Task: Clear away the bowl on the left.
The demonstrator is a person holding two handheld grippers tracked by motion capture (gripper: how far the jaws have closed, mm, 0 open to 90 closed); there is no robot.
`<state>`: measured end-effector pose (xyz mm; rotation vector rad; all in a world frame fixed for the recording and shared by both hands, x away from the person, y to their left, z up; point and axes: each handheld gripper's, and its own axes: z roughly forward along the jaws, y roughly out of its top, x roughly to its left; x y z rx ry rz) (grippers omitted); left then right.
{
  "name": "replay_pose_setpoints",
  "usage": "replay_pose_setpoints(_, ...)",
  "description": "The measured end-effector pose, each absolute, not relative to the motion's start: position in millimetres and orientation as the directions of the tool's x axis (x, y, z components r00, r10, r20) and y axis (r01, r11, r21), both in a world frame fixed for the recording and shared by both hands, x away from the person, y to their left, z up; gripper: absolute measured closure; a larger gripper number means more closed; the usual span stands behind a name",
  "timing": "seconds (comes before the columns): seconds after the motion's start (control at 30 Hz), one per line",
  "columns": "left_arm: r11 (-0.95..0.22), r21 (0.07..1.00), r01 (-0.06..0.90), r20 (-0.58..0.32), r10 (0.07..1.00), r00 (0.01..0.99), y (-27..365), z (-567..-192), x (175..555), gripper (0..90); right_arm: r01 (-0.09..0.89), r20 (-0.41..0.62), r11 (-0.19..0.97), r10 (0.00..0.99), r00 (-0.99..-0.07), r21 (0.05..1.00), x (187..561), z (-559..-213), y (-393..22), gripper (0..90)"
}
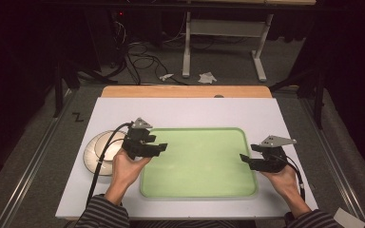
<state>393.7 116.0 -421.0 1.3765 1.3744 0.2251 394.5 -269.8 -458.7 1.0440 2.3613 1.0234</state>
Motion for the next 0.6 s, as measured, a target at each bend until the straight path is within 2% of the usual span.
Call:
replay_pose_setpoints(0.47, 0.387, 0.755, 0.53, -0.561, 0.799, 0.215, 161.2, -410.6, 401.8, 41.6, 0.492, -0.031, 0.468, 0.747, -0.664, 0.734, 395.2, -459.4, -269.6, 40.0)
replay_pose_setpoints(0.6, 0.421, 0.737, 0.529, -0.574, 0.803, 0.16, 180.6, -412.8, 405.5, 43.2, 0.497, -0.027, 0.465, 0.749, -0.662, 0.733, 395.2, -459.4, -269.4, 40.0)
